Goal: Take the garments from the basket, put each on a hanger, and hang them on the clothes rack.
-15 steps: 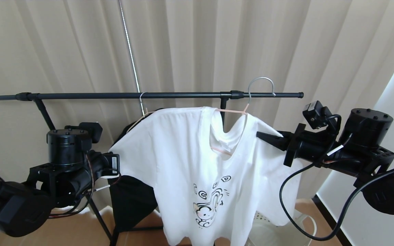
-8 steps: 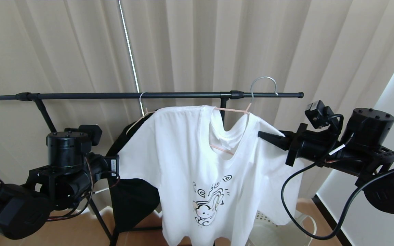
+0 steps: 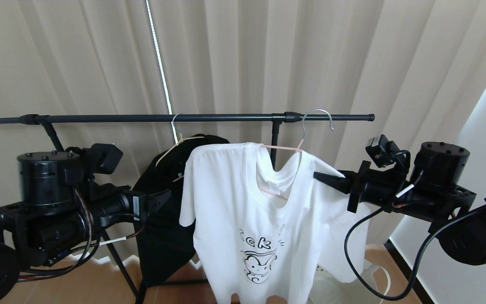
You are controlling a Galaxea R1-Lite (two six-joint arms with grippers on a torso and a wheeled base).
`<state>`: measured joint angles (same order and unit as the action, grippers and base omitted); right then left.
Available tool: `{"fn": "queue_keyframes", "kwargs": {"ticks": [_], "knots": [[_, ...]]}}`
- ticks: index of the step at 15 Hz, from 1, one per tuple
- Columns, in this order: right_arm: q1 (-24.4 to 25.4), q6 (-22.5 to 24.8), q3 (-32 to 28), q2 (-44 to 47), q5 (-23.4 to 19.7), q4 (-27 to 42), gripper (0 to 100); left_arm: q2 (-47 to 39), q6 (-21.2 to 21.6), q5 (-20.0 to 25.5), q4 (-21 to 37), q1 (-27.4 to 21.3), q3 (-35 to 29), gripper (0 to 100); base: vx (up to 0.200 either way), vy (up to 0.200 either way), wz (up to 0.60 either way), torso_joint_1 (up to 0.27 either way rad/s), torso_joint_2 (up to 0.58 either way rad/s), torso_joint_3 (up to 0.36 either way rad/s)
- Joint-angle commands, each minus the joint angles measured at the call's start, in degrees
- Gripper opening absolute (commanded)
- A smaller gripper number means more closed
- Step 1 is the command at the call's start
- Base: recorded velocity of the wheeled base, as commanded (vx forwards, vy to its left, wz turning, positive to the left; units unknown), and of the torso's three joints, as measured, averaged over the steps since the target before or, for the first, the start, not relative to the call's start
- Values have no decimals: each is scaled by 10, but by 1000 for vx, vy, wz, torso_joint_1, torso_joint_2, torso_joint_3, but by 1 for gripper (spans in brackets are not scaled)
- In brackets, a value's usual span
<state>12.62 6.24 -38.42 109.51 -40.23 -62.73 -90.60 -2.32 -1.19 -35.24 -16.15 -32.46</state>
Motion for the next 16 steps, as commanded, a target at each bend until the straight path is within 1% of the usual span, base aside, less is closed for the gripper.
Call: {"fn": "queue_keyframes", "kwargs": {"ticks": [1, 2, 3, 4, 5, 6, 7, 8, 9, 10, 11, 12, 13, 14, 15, 16], "knots": [[0, 18, 5, 23, -18, 0, 0, 75, -1, 61, 78, 0, -57, 100, 0, 0, 0, 0, 0, 0], [1, 25, 7, 24, -24, 1, 0, 90, -1, 93, 120, 0, -79, 100, 0, 0, 0, 0, 0, 0], [3, 31, 14, 25, -33, 1, 0, 104, -1, 136, 182, 0, -113, 100, 0, 0, 0, 0, 0, 0], [4, 34, 18, 25, -38, 1, 0, 105, -1, 156, 220, 0, -139, 100, 0, 0, 0, 0, 0, 0], [6, 40, 23, 26, -50, 1, 0, 104, 0, 179, 280, -2, -186, 100, 0, 0, 0, 0, 0, 0], [7, 42, 26, 26, -58, 1, 0, 104, 0, 193, 310, -8, -209, 100, 0, 0, 0, 0, 0, 0], [14, 42, 31, 26, -63, 1, 0, 102, 1, 220, 375, -28, -249, 100, 0, 0, 0, 0, 0, 0], [19, 44, 34, 23, -64, 1, 0, 95, 15, 224, 421, -36, -278, 100, 0, 0, 0, 0, 0, 0], [21, 47, 38, 21, -64, 1, 0, 82, 34, 224, 439, -40, -289, 100, 0, 0, 0, 0, 0, 0], [32, 58, 49, 16, -64, 0, 0, 54, 112, 226, 461, -41, -301, 100, 0, 0, 0, 0, 0, 0], [42, 61, 55, 10, -64, 1, 0, 36, 146, 227, 464, -46, -310, 100, 0, 0, 0, 0, 0, 0], [47, 62, 59, 8, -64, 1, 0, 19, 163, 226, 482, -57, -333, 100, 0, 0, 0, 0, 0, 0], [54, 65, 63, 6, -64, 0, 0, 5, 176, 226, 518, -67, -367, 100, 0, 0, 0, 0, 0, 0], [62, 68, 68, 2, -64, 0, 0, -17, 196, 226, 577, -75, -422, 100, 0, 0, 0, 0, 0, 0], [66, 69, 70, 0, -64, 0, 0, -35, 217, 227, 623, -78, -465, 100, 0, 0, 0, 0, 0, 0], [69, 70, 72, -1, -64, 0, 0, -53, 241, 238, 655, -78, -495, 100, 0, 0, 0, 0, 0, 0]]}}
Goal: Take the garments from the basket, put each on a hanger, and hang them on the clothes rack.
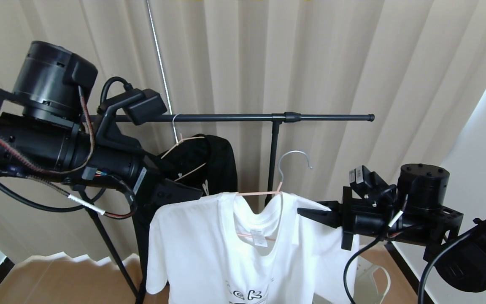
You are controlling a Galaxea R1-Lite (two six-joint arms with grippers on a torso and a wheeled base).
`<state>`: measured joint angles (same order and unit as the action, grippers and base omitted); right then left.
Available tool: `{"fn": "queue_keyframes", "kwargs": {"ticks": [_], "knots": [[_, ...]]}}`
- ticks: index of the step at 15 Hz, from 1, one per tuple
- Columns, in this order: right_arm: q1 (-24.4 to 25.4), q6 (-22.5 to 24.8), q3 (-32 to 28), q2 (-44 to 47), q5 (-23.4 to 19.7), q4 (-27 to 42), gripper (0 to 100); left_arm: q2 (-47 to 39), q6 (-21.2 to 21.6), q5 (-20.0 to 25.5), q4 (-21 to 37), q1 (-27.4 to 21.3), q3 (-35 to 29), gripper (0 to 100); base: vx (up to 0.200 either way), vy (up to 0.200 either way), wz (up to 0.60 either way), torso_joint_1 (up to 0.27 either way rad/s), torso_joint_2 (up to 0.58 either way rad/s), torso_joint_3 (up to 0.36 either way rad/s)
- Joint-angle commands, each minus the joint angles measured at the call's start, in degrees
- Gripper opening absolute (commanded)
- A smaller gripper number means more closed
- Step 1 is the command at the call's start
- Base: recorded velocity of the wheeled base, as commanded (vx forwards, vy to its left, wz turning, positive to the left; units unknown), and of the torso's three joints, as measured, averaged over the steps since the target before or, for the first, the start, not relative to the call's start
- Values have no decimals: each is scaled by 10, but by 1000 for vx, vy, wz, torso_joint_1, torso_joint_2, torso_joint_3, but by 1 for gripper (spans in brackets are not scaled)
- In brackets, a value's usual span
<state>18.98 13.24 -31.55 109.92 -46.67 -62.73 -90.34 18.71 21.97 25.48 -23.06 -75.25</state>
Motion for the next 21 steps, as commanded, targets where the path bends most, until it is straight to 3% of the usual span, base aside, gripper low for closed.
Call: {"fn": "queue_keyframes", "kwargs": {"ticks": [1, 4, 7, 21], "knots": [[5, 2, 3, -4, 0, 0, 0, -73, 58, 27, 65, -8, -90, 100, 0, 0, 0, 0, 0, 0], [5, 12, 3, -4, 0, 0, 0, -113, 150, 38, 96, -9, -129, 100, 0, 0, 0, 0, 0, 0], [5, 13, 4, -9, 0, 0, 0, -135, 208, 91, 96, -18, -137, 100, 0, 0, 0, 0, 0, 0], [4, 10, 3, -54, 0, 1, 0, -165, 212, 100, 77, -51, -115, 100, 0, 0, 0, 0, 0, 0]]}}
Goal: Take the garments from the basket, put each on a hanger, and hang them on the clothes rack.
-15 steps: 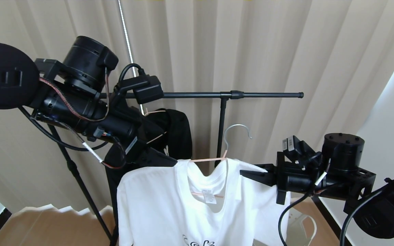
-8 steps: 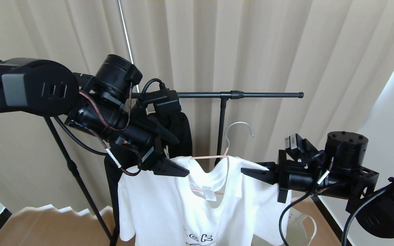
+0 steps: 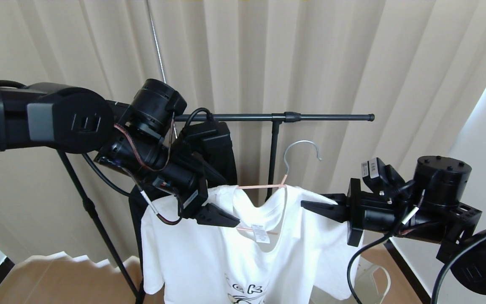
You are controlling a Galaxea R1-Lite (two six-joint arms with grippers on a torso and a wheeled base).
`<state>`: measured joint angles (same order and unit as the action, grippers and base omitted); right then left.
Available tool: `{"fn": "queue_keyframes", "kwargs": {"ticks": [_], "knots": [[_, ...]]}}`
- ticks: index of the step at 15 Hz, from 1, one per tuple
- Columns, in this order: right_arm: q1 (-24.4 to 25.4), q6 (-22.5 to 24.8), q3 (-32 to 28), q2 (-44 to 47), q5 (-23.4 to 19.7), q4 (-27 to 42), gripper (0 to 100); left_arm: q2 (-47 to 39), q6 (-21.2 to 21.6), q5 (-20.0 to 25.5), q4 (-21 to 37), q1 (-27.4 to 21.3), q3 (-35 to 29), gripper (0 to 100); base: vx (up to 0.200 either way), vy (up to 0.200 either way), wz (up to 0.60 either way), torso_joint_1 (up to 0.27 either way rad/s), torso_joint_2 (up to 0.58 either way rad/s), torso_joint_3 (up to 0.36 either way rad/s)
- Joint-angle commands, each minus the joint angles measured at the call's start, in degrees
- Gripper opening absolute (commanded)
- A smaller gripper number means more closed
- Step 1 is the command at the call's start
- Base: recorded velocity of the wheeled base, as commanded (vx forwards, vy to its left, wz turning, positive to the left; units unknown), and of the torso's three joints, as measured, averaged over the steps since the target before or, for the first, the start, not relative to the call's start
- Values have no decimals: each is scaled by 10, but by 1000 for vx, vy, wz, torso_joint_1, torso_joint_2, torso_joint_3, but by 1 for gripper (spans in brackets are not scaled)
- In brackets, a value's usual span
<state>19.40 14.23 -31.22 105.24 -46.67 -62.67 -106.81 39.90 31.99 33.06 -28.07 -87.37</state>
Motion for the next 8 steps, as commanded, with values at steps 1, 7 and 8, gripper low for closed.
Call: {"fn": "queue_keyframes", "kwargs": {"ticks": [1, 7, 8], "knots": [[0, 0, -1, -8, 0, 0, 0, 0, -1, 2, -11, -2, 15, 100, 0, 0, 0, 0, 0, 0], [0, 0, -3, -7, 1, 0, 0, 2, -2, 2, -31, -1, 32, 0, 0, 0, 0, 0, 0, 0], [0, 0, -3, -7, 1, 0, 0, 2, -2, 2, -31, -1, 32, 0, 0, 0, 0, 0, 0, 0]]}}
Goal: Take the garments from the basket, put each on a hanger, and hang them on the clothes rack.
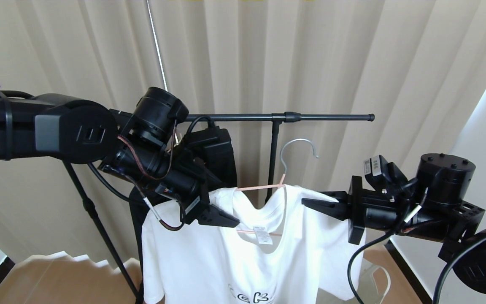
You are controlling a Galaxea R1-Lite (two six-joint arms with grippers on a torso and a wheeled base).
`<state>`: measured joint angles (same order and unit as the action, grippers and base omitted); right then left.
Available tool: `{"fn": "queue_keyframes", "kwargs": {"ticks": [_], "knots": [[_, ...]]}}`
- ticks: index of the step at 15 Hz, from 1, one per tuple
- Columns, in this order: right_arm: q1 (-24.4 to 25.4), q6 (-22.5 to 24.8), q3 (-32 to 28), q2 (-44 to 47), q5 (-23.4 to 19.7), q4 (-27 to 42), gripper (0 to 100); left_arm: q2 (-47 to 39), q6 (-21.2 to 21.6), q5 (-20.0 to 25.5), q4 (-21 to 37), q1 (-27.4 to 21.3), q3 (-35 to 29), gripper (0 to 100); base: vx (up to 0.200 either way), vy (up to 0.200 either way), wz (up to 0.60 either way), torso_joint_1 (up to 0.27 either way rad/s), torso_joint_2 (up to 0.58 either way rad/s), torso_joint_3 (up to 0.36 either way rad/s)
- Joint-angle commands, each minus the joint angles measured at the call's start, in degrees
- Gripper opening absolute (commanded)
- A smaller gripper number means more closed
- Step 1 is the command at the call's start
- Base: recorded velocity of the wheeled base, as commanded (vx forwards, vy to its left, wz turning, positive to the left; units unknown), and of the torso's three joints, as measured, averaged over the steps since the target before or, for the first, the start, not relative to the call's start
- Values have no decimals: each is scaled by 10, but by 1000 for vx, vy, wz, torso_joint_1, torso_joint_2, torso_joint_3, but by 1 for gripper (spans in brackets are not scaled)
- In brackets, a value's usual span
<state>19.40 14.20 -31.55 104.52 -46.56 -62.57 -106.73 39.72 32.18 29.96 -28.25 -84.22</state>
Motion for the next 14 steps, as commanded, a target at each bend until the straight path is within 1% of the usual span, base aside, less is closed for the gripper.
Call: {"fn": "queue_keyframes", "kwargs": {"ticks": [1, 13, 14], "knots": [[-1, -1, 0, 1, 0, -1, 0, 4, 0, 0, 0, 0, 0, 0, 0, 0, 0, 0, 0, 0], [0, -4, -1, -7, 3, -1, 0, 24, -3, 0, -1, 3, 6, 0, 0, 0, 0, 0, 0, 0], [0, -6, -2, -8, 3, -1, 100, 25, -6, 0, -1, 3, 6, 0, 0, 0, 0, 0, 0, 0]]}}
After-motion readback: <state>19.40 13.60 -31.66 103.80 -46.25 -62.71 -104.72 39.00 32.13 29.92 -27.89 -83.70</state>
